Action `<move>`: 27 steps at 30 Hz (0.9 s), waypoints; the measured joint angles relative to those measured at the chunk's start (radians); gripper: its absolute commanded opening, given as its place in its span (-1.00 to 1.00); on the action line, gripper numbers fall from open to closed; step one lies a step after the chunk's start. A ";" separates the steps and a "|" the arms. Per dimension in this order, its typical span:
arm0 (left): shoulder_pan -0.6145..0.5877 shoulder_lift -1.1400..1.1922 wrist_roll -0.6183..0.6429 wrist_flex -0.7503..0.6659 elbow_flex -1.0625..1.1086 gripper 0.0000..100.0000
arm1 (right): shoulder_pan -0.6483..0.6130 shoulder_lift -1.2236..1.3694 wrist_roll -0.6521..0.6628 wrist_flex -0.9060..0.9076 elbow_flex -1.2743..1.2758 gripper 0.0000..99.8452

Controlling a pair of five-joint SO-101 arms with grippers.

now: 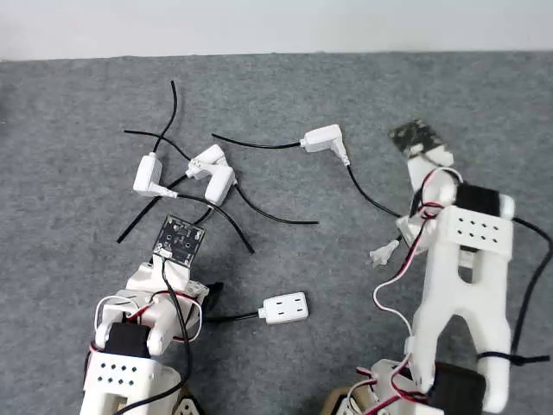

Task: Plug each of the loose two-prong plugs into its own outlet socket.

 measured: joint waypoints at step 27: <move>0.005 0.000 0.000 0.000 0.000 -0.43 | -0.061 0.304 1.010 0.015 0.080 -0.54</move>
